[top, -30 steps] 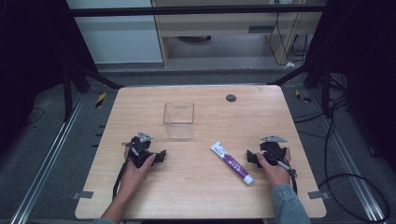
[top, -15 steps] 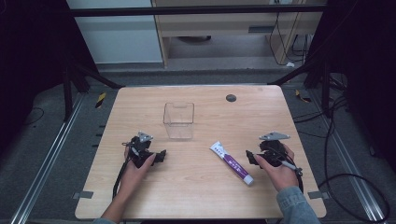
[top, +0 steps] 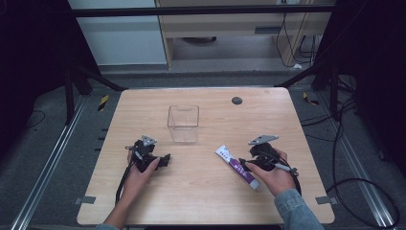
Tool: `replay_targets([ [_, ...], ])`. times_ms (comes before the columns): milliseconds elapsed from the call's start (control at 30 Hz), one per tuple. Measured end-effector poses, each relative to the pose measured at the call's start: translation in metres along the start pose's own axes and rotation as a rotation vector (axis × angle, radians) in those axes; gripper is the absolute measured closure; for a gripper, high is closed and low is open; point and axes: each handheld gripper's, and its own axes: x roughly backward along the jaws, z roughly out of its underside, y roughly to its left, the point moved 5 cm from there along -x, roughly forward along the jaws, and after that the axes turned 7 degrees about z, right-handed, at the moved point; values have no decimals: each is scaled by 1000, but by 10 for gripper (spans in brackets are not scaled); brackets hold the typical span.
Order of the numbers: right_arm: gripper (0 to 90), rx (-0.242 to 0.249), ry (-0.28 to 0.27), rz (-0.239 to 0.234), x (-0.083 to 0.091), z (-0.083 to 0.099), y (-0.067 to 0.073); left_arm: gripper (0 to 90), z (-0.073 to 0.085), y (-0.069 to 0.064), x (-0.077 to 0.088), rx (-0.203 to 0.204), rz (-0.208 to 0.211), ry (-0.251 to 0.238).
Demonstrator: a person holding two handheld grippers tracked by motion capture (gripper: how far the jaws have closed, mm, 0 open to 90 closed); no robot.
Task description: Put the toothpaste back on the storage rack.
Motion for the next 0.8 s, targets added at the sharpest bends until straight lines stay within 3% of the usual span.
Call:
replay_targets([
  [367,351,57,71,-45,-18,-10,22,0,0,0,0,1,0,-2],
  [800,421,53,137,-63,-45,-13,36,0,0,0,0,1,-1,0],
])
